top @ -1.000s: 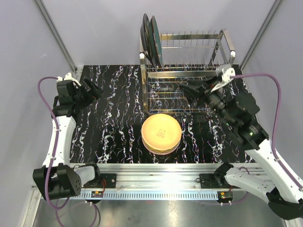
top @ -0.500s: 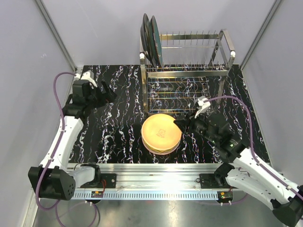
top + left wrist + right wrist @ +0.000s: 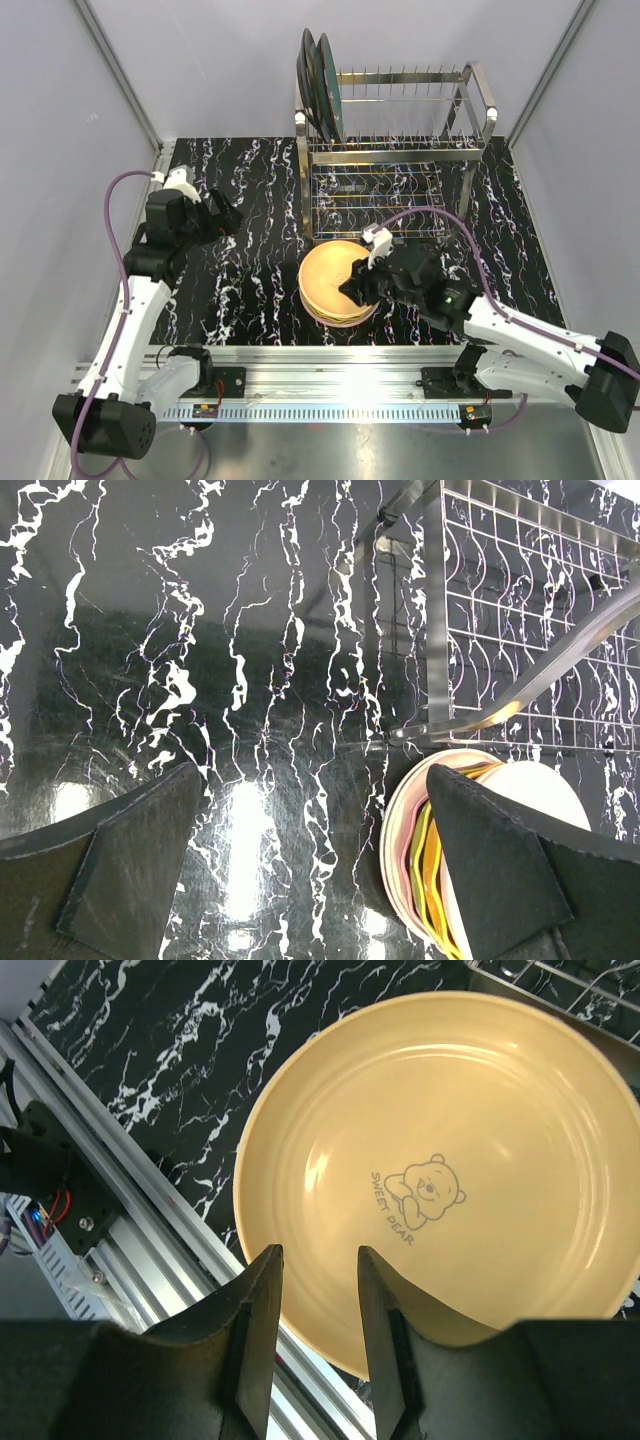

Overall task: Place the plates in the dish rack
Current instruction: Grab a plate with the right arm

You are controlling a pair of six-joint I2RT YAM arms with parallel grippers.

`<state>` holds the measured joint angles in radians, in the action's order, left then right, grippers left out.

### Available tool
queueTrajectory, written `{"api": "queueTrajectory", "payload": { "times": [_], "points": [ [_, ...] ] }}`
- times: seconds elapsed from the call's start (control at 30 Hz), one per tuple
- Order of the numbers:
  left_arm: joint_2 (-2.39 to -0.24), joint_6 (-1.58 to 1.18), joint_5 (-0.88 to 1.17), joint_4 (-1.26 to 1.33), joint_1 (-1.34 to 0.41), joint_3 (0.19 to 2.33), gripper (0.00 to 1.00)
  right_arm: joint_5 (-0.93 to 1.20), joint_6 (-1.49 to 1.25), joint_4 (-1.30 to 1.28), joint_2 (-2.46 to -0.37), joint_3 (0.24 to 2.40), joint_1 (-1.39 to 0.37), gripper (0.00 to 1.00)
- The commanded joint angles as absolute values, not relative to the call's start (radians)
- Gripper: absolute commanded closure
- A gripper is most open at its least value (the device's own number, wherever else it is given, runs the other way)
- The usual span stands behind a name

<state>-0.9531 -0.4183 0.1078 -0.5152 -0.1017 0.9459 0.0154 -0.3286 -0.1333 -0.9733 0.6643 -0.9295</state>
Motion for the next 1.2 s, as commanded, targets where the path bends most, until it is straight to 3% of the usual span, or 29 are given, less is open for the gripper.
{"api": "queueTrajectory", "payload": {
  "times": [0.0, 0.63, 1.17],
  "points": [
    [-0.965, -0.402, 0.109, -0.48, -0.091, 0.956, 0.01, -0.003, -0.304, -0.146, -1.02, 0.724, -0.954, 0.57],
    [-0.954, -0.425, 0.212, -0.449, -0.044, 0.934, 0.01, 0.162, -0.198, -0.295, -1.063, 0.755, -0.962, 0.53],
    [-0.957, -0.428, 0.224, -0.445, -0.032, 0.933, 0.01, 0.149, -0.16, -0.282, -1.121, 0.727, -0.979, 0.5]
  ]
}}
